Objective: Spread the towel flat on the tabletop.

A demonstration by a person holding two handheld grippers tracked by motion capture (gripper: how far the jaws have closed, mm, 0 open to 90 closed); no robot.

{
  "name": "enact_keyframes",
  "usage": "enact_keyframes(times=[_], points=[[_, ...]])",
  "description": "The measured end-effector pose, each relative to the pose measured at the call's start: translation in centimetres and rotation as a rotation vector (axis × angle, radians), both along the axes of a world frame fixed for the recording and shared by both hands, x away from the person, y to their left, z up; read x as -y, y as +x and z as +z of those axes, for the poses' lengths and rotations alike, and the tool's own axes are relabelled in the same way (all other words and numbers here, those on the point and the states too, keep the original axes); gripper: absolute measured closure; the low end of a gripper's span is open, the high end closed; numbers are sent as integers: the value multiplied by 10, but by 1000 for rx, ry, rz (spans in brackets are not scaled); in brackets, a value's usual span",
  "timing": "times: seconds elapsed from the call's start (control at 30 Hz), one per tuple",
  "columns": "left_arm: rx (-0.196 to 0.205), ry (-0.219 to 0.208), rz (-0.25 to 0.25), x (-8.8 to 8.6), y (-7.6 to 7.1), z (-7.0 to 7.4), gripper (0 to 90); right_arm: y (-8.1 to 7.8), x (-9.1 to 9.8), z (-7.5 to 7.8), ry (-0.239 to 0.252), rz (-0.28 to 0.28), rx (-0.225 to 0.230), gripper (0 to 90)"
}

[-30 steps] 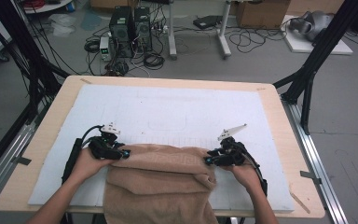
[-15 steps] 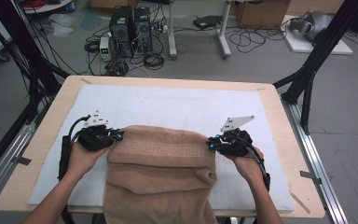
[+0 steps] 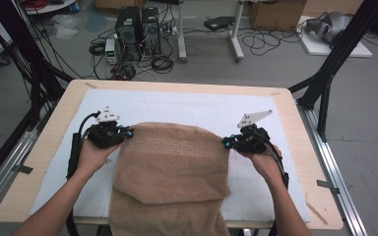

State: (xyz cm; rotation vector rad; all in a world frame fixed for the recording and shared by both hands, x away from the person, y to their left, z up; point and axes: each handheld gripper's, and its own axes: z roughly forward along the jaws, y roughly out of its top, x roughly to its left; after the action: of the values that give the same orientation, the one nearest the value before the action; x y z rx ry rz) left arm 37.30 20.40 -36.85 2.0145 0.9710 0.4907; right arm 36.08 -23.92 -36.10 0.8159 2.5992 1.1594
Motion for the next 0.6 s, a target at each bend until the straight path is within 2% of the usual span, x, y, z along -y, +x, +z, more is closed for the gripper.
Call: enact_keyframes(times=[0.07, 0.13, 0.17, 0.2, 0.23, 0.27, 0.3, 0.37, 0.4, 0.47, 0.53, 0.6], points=[[34, 12, 37, 6, 25, 16, 820, 22, 1, 12, -17, -36, 23, 847], [102, 40, 88, 14, 53, 40, 811, 49, 0, 34, -18, -87, 68, 842], [155, 80, 135, 18, 65, 49, 767, 63, -1, 46, -24, -132, 114, 799], [172, 118, 190, 20, 73, 55, 662, 75, -2, 56, -31, -194, 159, 684], [135, 94, 228, 19, 80, 55, 558, 85, -1, 61, -29, -258, 157, 632], [91, 52, 226, 16, 84, 52, 520, 92, 1, 62, 11, -287, 118, 599], [63, 31, 210, 14, 84, 47, 531, 96, 1, 60, 27, -296, 83, 595], [56, 46, 187, 10, 78, 32, 535, 93, -5, 52, -21, -268, 76, 574], [43, 49, 176, 8, 75, 24, 525, 90, -8, 47, -27, -246, 78, 573], [-5, 60, 154, 4, 66, 7, 512, 84, -11, 36, -32, -212, 44, 558], [-24, 56, 138, 0, 55, -8, 512, 75, -13, 24, -17, -188, 30, 552], [-47, 43, 121, -5, 44, -19, 512, 66, -15, 16, -29, -165, 15, 533]])
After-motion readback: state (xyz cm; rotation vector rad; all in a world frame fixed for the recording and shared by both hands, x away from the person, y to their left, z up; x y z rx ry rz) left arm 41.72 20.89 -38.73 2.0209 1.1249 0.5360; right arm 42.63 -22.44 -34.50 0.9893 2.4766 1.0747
